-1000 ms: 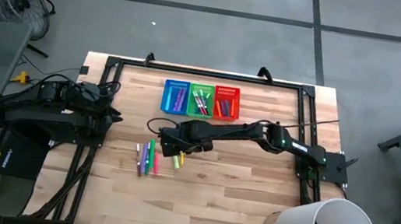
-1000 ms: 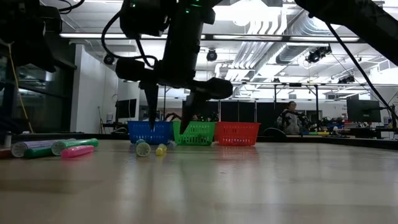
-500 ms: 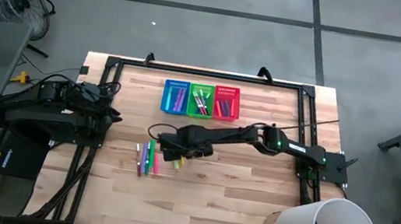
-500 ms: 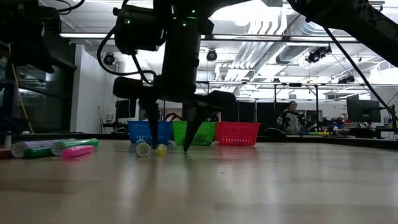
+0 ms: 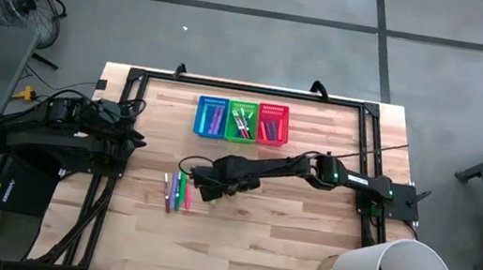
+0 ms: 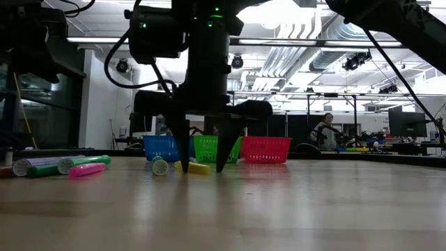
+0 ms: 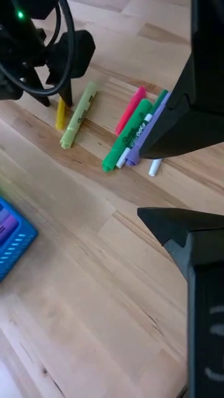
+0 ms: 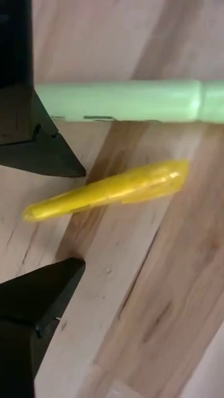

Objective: Pick & Place Markers
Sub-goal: Put the yellow highlighter into the red bin

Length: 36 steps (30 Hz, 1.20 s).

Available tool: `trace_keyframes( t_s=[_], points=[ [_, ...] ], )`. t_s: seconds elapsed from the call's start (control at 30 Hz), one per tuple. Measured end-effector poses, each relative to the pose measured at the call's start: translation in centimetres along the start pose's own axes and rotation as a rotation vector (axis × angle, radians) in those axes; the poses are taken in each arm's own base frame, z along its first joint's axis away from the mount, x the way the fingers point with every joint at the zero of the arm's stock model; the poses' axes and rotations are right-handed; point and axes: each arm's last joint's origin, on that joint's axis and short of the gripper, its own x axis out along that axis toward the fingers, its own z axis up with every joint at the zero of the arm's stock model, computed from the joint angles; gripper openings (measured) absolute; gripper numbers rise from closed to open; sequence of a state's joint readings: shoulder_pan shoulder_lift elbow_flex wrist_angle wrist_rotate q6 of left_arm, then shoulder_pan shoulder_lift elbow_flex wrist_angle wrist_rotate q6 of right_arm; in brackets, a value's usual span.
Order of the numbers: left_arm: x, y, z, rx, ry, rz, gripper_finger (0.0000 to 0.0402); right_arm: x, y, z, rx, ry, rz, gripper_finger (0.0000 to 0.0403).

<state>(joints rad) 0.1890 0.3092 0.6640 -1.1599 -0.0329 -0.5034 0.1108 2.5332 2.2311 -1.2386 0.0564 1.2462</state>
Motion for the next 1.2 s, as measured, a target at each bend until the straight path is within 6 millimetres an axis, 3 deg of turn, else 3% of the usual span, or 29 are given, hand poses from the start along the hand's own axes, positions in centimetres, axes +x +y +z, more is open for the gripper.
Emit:
trace_keyframes(
  t_s=[0.33, 0.57, 0.83, 1.2],
  points=[
    [0.0, 0.0, 0.0, 0.001, -0.002, 0.003, 0.0136, 0.3, -0.9, 2.1, -0.252, 0.028, -0.005, 0.0222],
    [0.0, 0.0, 0.0, 0.002, 0.0, 0.004, 0.0136, 0.3, -0.7, 1.8, -0.35, -0.032, -0.032, 0.0213],
    [0.0, 0.1, 0.0, 0.002, -0.005, 0.014, 0.0136, 0.5, 0.0, 1.0, -0.336, -0.061, -0.012, 0.0149],
    [0.0, 0.1, 0.0, 0.001, -0.009, 0.02, 0.0136, 2.7, 0.4, 0.8, -0.285, 0.023, 0.014, 0.0046]
  ],
)
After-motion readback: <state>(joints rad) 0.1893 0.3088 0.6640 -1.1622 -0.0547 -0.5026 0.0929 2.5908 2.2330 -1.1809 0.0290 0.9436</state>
